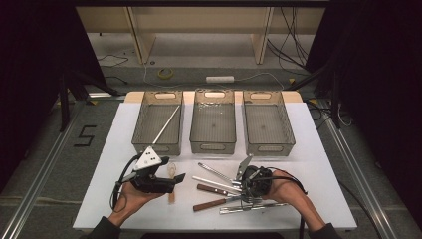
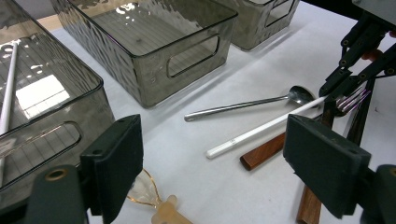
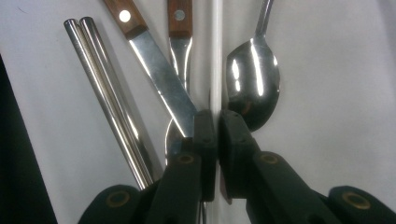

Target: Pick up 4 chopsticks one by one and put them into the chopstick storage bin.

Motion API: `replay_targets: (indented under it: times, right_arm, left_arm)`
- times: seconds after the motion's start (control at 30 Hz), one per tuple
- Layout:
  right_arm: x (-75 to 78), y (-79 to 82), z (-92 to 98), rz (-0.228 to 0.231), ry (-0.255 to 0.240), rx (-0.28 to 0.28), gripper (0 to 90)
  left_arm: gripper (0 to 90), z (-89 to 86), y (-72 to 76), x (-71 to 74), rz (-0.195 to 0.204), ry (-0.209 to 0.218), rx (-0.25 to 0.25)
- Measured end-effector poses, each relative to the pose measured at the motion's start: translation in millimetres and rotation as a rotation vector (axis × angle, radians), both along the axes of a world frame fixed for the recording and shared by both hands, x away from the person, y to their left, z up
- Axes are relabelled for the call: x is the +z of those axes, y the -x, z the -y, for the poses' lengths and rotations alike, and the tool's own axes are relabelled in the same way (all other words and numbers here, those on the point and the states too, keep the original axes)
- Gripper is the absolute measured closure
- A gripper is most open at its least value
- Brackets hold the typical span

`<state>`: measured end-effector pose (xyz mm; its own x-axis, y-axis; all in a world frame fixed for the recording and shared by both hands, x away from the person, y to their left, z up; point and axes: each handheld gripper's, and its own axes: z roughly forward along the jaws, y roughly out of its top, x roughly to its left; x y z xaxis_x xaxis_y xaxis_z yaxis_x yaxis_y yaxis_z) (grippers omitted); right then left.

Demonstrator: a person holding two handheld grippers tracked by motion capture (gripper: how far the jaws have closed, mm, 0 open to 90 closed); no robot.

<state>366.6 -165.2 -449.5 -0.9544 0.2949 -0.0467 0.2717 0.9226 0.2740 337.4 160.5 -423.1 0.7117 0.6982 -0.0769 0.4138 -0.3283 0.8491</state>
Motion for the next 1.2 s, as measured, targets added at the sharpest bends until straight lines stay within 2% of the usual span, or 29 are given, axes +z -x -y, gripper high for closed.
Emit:
replay_targets:
  times: [0.23,0.47,0.7,0.97,1.03,1.13,1.2]
  right_arm:
    - [9.0,1.2,2.0,0.028,-0.021,0.019,86.4]
    - [17.7,3.9,1.4,0.035,-0.044,0.034,86.6]
    - [25.6,5.6,3.7,0.041,-0.069,0.040,86.7]
    - [34.3,7.6,3.8,0.042,-0.095,0.045,86.7]
    - [35.7,8.3,3.5,0.049,-0.101,0.043,86.7]
    - [38.3,9.8,3.1,0.040,-0.104,0.036,86.7]
    - [39.2,10.4,3.1,0.047,-0.107,0.051,86.7]
  left_arm:
    - [19.9,3.0,-0.2,-0.3,-0.004,-0.010,-0.012]
    - [20.2,18.0,1.5,-1.7,-0.017,-0.039,-0.069]
    - [20.7,40.1,-0.2,-8.1,-0.023,-0.113,-0.145]
    - [22.3,65.6,-10.9,-12.4,-0.037,-0.150,-0.211]
    - [23.0,73.3,-14.4,-15.1,-0.036,-0.185,-0.218]
    - [23.9,84.1,-17.7,-18.6,-0.044,-0.219,-0.255]
    - [24.7,90.1,-19.1,-20.8,-0.047,-0.239,-0.273]
